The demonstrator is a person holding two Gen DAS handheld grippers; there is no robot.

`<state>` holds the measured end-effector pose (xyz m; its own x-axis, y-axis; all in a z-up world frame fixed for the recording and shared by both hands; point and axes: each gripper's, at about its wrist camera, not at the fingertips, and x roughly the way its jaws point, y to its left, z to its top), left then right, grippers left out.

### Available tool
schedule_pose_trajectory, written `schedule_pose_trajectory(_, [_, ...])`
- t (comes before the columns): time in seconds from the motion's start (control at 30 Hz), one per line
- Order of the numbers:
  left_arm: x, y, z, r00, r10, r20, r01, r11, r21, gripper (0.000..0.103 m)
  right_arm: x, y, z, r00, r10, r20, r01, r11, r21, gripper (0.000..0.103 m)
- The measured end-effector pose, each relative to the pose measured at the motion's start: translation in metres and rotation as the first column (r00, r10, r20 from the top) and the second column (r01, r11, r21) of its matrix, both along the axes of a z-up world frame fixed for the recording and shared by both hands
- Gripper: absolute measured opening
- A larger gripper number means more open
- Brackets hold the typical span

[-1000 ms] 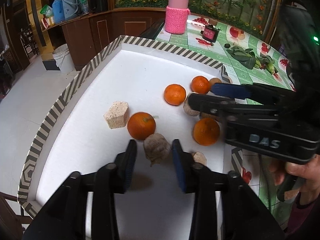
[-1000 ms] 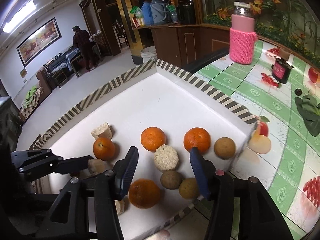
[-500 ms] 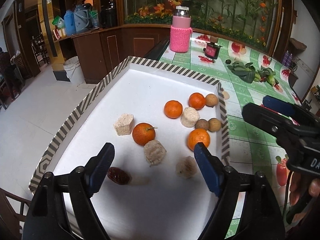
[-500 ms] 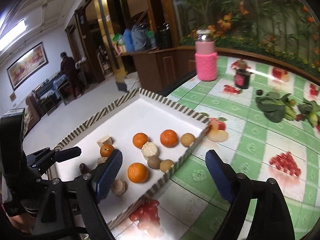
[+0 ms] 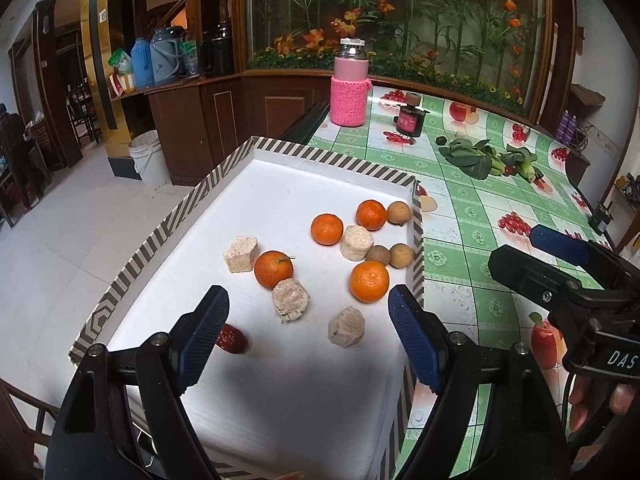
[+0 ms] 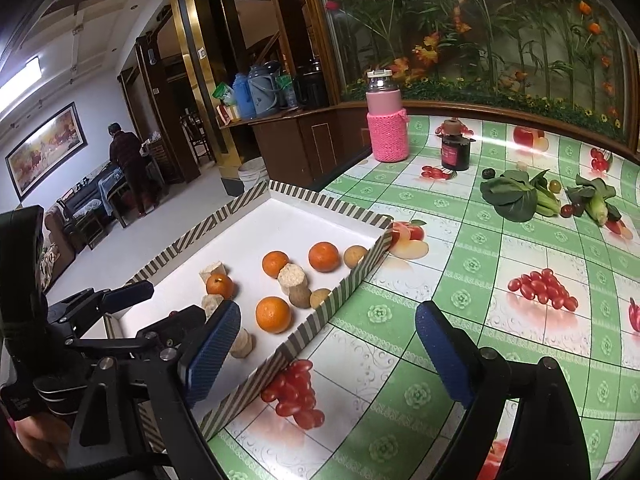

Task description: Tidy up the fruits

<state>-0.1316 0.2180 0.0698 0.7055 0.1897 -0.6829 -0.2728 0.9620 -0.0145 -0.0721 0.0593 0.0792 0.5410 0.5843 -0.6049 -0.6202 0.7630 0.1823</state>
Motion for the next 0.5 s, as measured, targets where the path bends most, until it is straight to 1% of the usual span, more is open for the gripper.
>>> schedule_pose_trajectory(0.2, [-0.0029, -0.0047, 0.0017, 1.0, -0.003, 0.006, 0.003, 1.0, 0.012, 0.082, -0.0036, -0.0009, 0.0009, 1.0, 0.007, 0.006, -0.007, 1.0, -0.001, 0.09])
schedule_pose_trajectory(0.5, [-0.0041, -0.0065, 0.0012, 1.0, -0.004, 0.002, 0.004, 1.0, 0.006, 0.082, -0.0049, 0.0018, -0.0009, 1.0, 0.017, 0.004, -0.017, 1.0, -0.009, 0.09])
